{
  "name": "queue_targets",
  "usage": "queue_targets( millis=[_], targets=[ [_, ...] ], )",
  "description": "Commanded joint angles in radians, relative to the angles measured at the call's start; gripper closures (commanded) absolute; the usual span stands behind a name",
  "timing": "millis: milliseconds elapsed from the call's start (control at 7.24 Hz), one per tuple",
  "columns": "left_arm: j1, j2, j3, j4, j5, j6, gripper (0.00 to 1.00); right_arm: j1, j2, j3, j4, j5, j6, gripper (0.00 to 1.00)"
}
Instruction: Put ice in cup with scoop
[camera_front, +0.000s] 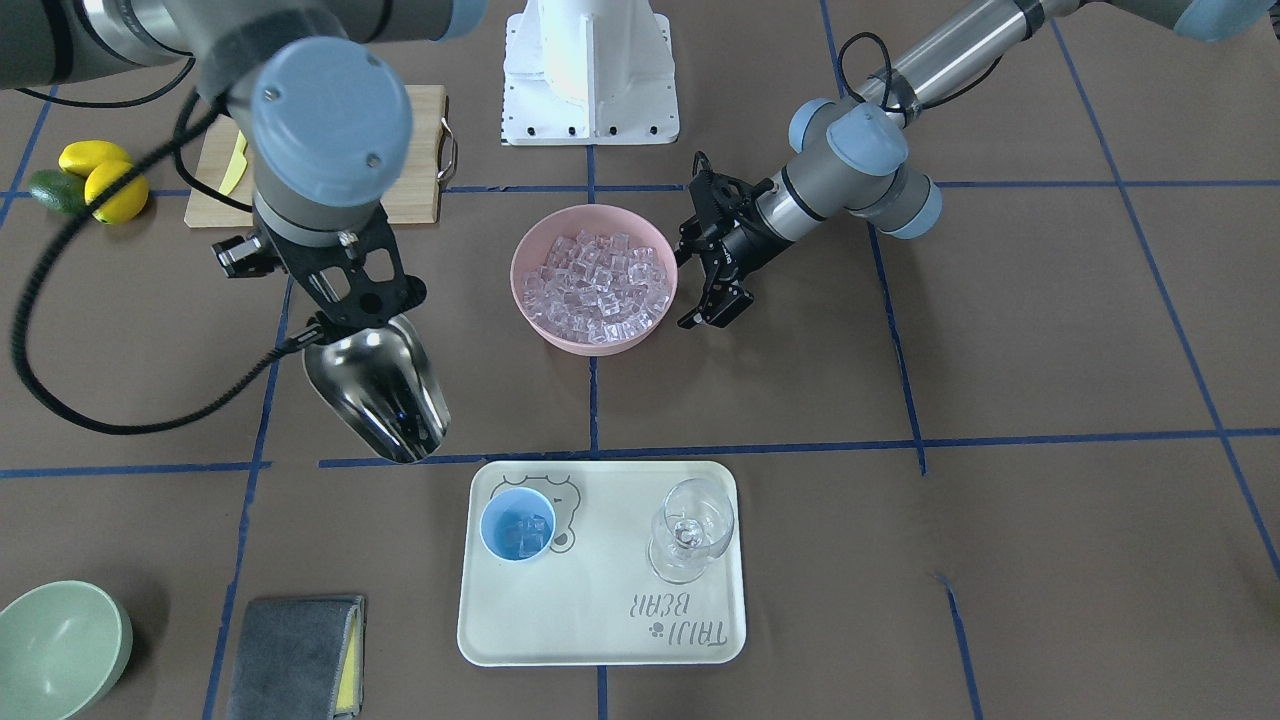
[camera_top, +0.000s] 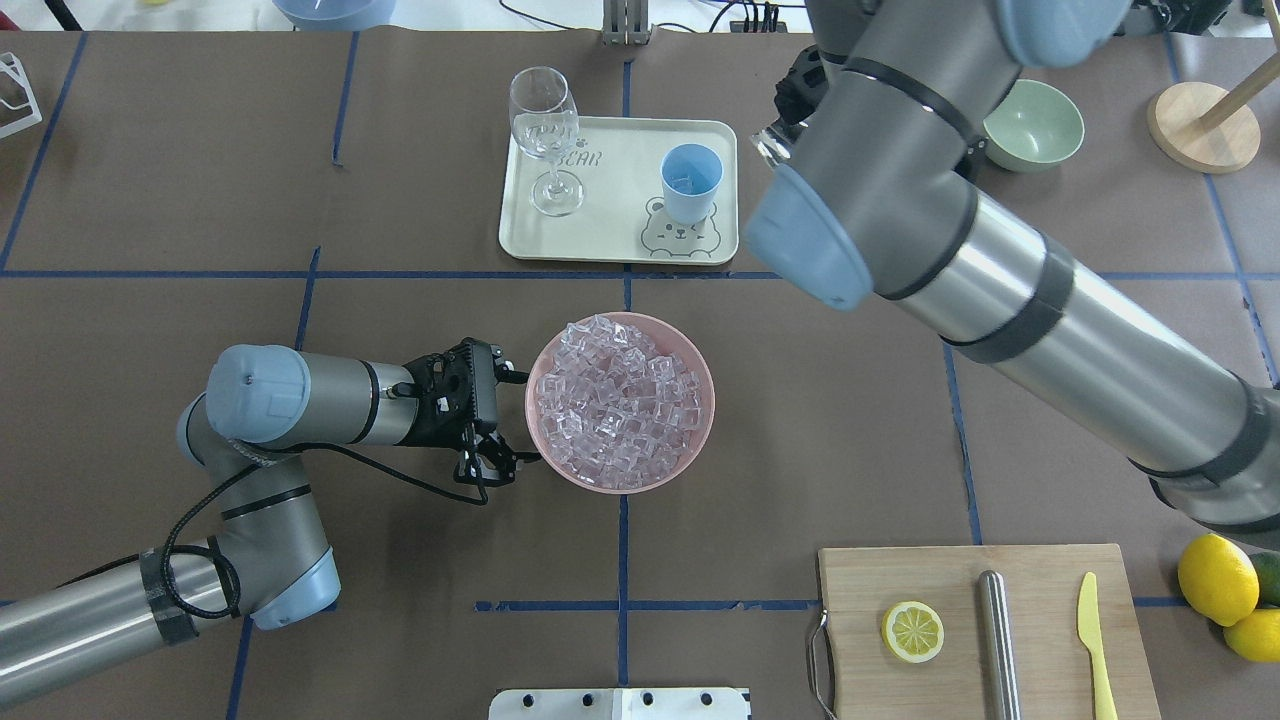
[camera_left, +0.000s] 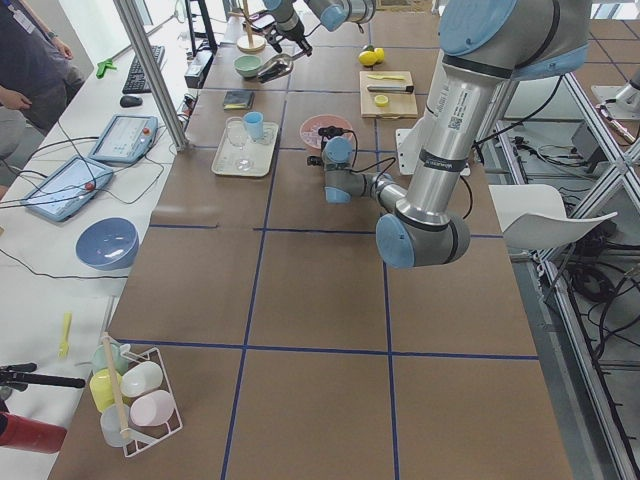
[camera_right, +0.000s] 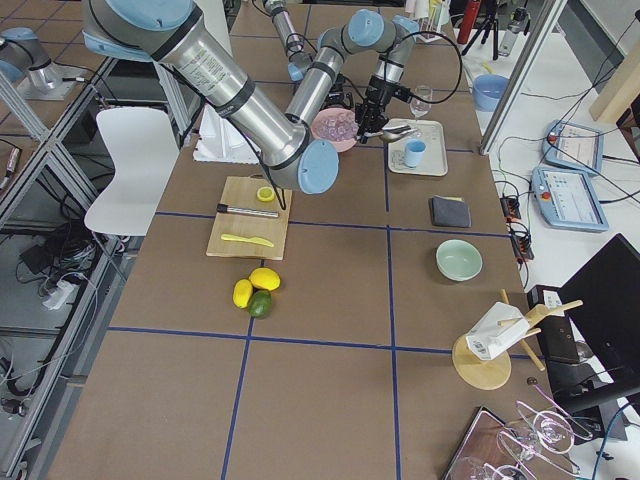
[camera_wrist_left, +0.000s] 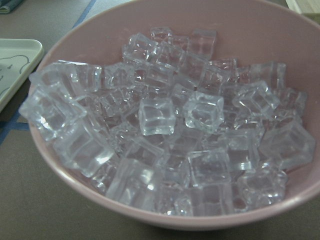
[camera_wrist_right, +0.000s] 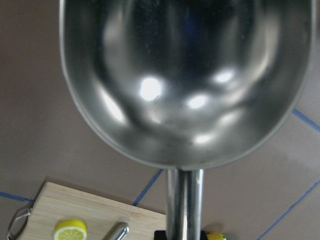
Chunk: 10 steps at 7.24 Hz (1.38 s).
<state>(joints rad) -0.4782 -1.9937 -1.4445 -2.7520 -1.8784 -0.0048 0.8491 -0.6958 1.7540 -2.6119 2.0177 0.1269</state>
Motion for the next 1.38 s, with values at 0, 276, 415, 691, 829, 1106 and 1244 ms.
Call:
queue_targets(
  millis=[0, 276, 415, 691, 829, 1106, 1244],
  targets=[
    [-0.006, 0.006, -0.005, 0.000, -0.002, -0.003, 0.00, 0.021, -0.182, 0.224, 0.106, 0.117, 0.318, 1.00],
    [-0.032, 0.009, -0.017, 0.012, -0.007, -0.015, 0.00, 0.024, -0.336, 0.278, 0.222, 0.185, 0.457, 1.00],
    [-0.058, 0.036, -0.037, 0.020, -0.008, -0.055, 0.00, 0.024, -0.409, 0.306, 0.252, 0.193, 0.465, 1.00],
    [-0.204, 0.053, -0.075, 0.174, -0.223, -0.055, 0.00, 0.022, -0.558, 0.347, 0.376, 0.214, 0.468, 1.00],
    [-0.262, 0.073, -0.112, 0.234, -0.294, -0.055, 0.00, 0.022, -0.612, 0.346, 0.421, 0.234, 0.482, 1.00],
    [-0.293, 0.098, -0.120, 0.247, -0.320, -0.049, 0.00, 0.002, -0.633, 0.271, 0.478, 0.251, 0.510, 1.00],
    [-0.290, 0.099, -0.120, 0.247, -0.318, -0.049, 0.00, -0.004, -0.642, 0.234, 0.524, 0.263, 0.511, 1.00]
  ],
)
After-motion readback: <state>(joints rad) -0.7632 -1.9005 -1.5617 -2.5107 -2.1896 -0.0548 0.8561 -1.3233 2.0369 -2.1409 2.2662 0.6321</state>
